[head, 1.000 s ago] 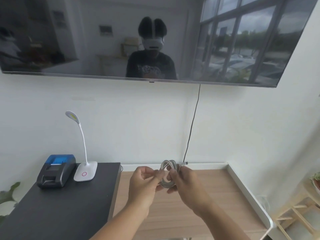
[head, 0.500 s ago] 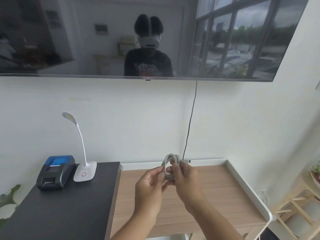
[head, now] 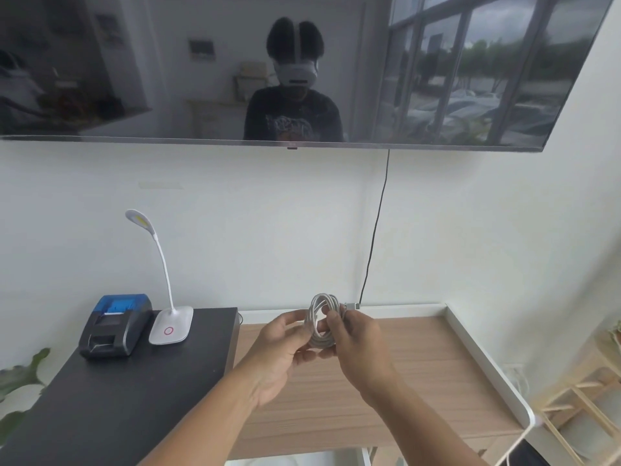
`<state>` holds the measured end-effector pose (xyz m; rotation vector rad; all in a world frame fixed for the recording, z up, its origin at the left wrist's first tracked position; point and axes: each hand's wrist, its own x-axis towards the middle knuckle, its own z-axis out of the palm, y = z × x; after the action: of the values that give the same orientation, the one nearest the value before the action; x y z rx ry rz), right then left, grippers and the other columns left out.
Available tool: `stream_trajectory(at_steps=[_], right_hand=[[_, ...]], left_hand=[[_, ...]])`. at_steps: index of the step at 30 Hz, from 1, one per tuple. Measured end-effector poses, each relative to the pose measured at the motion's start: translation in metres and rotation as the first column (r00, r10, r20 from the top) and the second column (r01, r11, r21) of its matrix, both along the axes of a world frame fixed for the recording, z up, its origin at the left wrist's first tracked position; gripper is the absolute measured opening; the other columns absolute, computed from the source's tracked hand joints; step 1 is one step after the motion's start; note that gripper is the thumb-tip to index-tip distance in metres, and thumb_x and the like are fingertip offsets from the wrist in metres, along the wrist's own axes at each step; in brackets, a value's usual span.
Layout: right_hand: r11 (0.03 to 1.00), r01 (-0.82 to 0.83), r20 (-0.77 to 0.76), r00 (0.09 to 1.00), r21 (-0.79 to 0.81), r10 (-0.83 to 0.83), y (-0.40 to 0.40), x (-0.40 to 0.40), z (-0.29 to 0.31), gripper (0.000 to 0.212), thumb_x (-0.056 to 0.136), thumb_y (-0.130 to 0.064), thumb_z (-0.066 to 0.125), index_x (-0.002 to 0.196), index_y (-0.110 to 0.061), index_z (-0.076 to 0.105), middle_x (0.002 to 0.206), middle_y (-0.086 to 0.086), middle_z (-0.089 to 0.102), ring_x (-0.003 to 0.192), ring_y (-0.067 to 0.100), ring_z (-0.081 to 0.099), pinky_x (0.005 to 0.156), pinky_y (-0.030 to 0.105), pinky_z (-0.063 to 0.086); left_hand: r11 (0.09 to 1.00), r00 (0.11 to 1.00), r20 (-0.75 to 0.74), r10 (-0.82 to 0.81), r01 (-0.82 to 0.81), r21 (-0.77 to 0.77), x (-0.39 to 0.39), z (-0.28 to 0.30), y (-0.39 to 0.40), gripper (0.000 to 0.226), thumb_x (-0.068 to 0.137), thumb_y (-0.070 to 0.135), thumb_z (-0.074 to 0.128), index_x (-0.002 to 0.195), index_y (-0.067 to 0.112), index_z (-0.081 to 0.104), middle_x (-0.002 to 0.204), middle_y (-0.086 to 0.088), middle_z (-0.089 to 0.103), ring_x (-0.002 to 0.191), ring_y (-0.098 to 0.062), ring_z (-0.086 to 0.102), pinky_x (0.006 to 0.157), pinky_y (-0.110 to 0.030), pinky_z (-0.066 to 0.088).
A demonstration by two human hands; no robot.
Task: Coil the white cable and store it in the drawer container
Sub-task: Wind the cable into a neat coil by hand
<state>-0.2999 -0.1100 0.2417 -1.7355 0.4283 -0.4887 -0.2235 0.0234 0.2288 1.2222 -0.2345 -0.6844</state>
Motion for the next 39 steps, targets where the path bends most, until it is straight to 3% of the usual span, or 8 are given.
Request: stream_trajectory(at_steps=[9, 13, 19, 23, 26, 30, 34, 39], right_hand=[[0.993, 0.046, -0.097, 0.994, -0.112, -0.057, 0.007, 0.002, -0.007, 0.037, 0.106, -0.031, 0.053, 0.081, -0.008, 0.067, 0.067, 0.006, 0.076, 0.05, 0.017, 0.073, 0.044, 0.018, 0.047], [0.989, 0.056, -0.105, 0.992, -0.139, -0.071, 0.01, 0.002, -0.004, 0.037, 0.107, -0.028, 0.051, 0.078, -0.01, 0.065, 0.06, -0.003, 0.07, 0.046, 0.014, 0.07, 0.041, 0.012, 0.04], [0.976, -0.033, -0.166, 0.986, -0.215, -0.003, 0.007, 0.001, -0.001, 0.044, 0.109, -0.041, 0.038, 0.091, -0.012, 0.066, 0.088, 0.002, 0.072, 0.061, 0.019, 0.071, 0.042, 0.017, 0.048], [0.958, -0.02, -0.096, 0.995, -0.288, -0.008, 0.002, 0.001, -0.001, 0.051, 0.11, -0.04, 0.034, 0.08, -0.009, 0.062, 0.075, -0.006, 0.06, 0.081, 0.024, 0.062, 0.068, 0.048, 0.055], [0.925, 0.032, -0.021, 0.999, -0.377, -0.042, -0.006, 0.002, -0.004, 0.028, 0.107, -0.031, 0.05, 0.08, -0.029, 0.055, 0.075, -0.003, 0.064, 0.09, 0.019, 0.065, 0.072, 0.034, 0.048], [0.951, 0.142, 0.056, 0.99, -0.275, -0.132, -0.012, -0.001, 0.004, 0.018, 0.09, -0.041, 0.076, 0.103, -0.048, 0.064, 0.057, -0.011, 0.067, 0.052, 0.006, 0.057, 0.055, 0.02, 0.049], [0.98, 0.194, 0.009, 0.981, -0.046, -0.194, -0.018, 0.002, 0.01, 0.015, 0.091, -0.031, 0.076, 0.103, -0.022, 0.076, 0.063, -0.002, 0.076, 0.054, 0.008, 0.071, 0.048, 0.032, 0.06], [0.997, 0.078, -0.037, 0.996, 0.028, -0.077, -0.017, 0.008, 0.011, 0.014, 0.104, -0.027, 0.06, 0.105, -0.037, 0.071, 0.05, -0.011, 0.055, 0.048, 0.008, 0.05, 0.052, 0.024, 0.051]], left_hand=[[0.914, 0.89, 0.407, 0.204, -0.323, 0.247, -0.018, -0.002, -0.009, 0.022, 0.108, 0.031, 0.052, 0.116, 0.04, 0.07, 0.094, 0.006, 0.082, 0.077, -0.001, 0.076, 0.061, -0.012, 0.054], [0.898, 0.862, 0.469, 0.191, -0.346, 0.271, -0.023, 0.003, -0.014, 0.033, 0.105, 0.045, 0.053, 0.129, 0.031, 0.071, 0.108, 0.004, 0.081, 0.1, -0.015, 0.075, 0.089, -0.036, 0.06], [0.92, 0.943, 0.191, 0.271, -0.312, 0.236, -0.009, -0.002, -0.016, 0.029, 0.096, 0.026, 0.071, 0.125, 0.023, 0.077, 0.111, -0.002, 0.082, 0.11, -0.026, 0.075, 0.102, -0.048, 0.057], [0.913, 0.938, 0.178, 0.298, -0.335, 0.233, -0.008, -0.012, -0.017, 0.022, 0.096, 0.02, 0.071, 0.116, 0.023, 0.081, 0.08, 0.006, 0.08, 0.086, -0.023, 0.077, 0.096, -0.052, 0.06], [0.913, 0.936, 0.168, 0.31, -0.342, 0.222, -0.009, -0.013, -0.019, 0.028, 0.095, 0.02, 0.073, 0.123, 0.023, 0.078, 0.09, 0.002, 0.082, 0.087, -0.018, 0.076, 0.098, -0.051, 0.059], [0.915, 0.931, 0.189, 0.312, -0.348, 0.204, -0.011, -0.009, -0.019, 0.034, 0.095, 0.021, 0.073, 0.129, 0.023, 0.074, 0.105, -0.003, 0.082, 0.096, -0.016, 0.075, 0.1, -0.046, 0.058], [0.915, 0.914, 0.267, 0.306, -0.36, 0.183, -0.015, -0.002, -0.015, 0.026, 0.098, 0.028, 0.071, 0.123, 0.033, 0.076, 0.093, 0.006, 0.084, 0.085, 0.001, 0.074, 0.068, -0.006, 0.051], [0.904, 0.88, 0.391, 0.271, -0.372, 0.212, -0.019, 0.003, -0.016, 0.025, 0.099, 0.027, 0.069, 0.122, 0.033, 0.077, 0.079, 0.013, 0.082, 0.061, 0.01, 0.066, 0.052, -0.002, 0.041]])
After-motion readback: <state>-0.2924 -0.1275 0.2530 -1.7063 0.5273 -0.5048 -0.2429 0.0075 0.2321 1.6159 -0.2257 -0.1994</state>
